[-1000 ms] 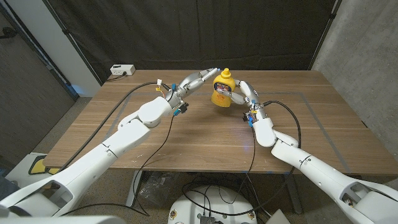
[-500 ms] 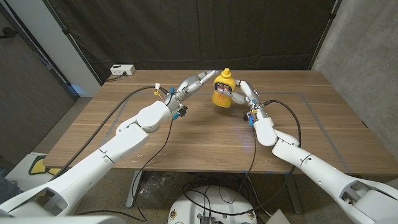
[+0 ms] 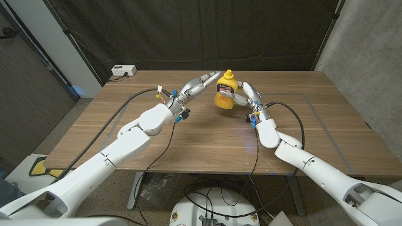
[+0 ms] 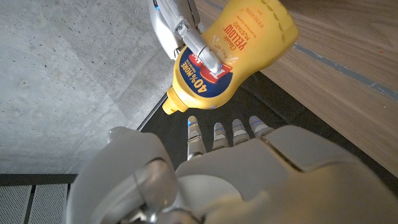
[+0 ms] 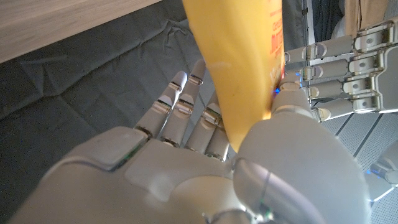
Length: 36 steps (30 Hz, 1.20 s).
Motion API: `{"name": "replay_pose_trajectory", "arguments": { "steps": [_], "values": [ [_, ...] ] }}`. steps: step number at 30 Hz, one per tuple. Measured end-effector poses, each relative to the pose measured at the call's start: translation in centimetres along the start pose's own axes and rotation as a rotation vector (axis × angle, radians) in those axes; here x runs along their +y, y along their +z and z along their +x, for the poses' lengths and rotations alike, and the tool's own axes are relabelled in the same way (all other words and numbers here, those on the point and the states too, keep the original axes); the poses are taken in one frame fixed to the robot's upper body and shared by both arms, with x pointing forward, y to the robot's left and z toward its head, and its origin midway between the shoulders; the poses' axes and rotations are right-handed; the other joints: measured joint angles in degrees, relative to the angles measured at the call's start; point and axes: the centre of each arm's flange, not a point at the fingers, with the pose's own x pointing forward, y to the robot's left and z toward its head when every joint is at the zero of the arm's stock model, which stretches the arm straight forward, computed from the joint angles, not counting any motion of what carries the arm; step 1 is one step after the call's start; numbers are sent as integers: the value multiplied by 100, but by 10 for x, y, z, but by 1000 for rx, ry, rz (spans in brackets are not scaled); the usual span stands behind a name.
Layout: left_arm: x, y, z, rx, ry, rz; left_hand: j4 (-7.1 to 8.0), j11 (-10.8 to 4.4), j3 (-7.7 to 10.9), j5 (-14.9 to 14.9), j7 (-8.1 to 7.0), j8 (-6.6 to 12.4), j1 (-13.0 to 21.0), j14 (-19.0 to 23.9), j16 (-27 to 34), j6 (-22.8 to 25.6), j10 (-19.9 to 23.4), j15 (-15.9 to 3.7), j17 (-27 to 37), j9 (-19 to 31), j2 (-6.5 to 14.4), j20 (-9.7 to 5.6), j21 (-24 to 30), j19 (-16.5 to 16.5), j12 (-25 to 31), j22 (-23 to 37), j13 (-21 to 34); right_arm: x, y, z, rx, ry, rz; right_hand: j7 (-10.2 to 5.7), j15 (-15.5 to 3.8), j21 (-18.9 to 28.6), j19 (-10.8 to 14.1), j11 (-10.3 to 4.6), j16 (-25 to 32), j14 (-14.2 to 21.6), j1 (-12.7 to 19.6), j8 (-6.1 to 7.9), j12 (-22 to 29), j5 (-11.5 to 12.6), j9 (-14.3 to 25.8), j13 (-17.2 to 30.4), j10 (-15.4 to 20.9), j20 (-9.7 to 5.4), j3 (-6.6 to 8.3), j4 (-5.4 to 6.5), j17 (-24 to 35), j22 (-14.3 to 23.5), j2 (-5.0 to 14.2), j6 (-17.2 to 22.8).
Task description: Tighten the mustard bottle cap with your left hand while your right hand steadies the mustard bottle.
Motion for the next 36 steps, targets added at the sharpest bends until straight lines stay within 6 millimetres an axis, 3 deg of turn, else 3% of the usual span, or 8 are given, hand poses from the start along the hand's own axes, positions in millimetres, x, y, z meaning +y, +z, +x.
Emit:
{"name": "replay_pose_trajectory", "arguments": {
  "steps": [16, 20, 36],
  "values": [
    [0, 0, -2, -1, -5, 18, 1, -85, -2, 0, 19, 24, -1, -129, -33, 23, -123, 19, 0, 0, -1, 0, -34, 0, -52, 0, 0, 4, 3, 0, 1, -5, 7, 0, 0, 0, 0, 1, 0, 0, -2, -15, -1, 6, -1, -7, -2, 0, 0, 0, 0, 0, 2, 0],
    [0, 1, -2, -2, -10, 27, 17, -131, -17, 0, -58, 24, -1, -250, -69, -120, -259, 39, 0, 0, -1, 0, -55, 0, -96, 0, 0, 6, 3, 0, 1, -3, 8, 0, 0, 0, 0, 10, -24, 0, -2, -15, -2, 6, -2, 1, -11, 0, 0, 0, 0, 0, 2, 0],
    [0, 5, 1, 3, -44, 69, 17, -119, -17, 0, -50, 16, -1, -361, -68, -111, -368, 50, 14, -3, -1, 0, -78, 0, -96, 12, 0, 7, 5, 0, -7, -2, 9, 0, 0, -28, 0, 11, -24, 0, 1, -37, -21, 5, 3, 1, -12, 0, 0, 0, 0, 0, -1, 0]
  ]
}}
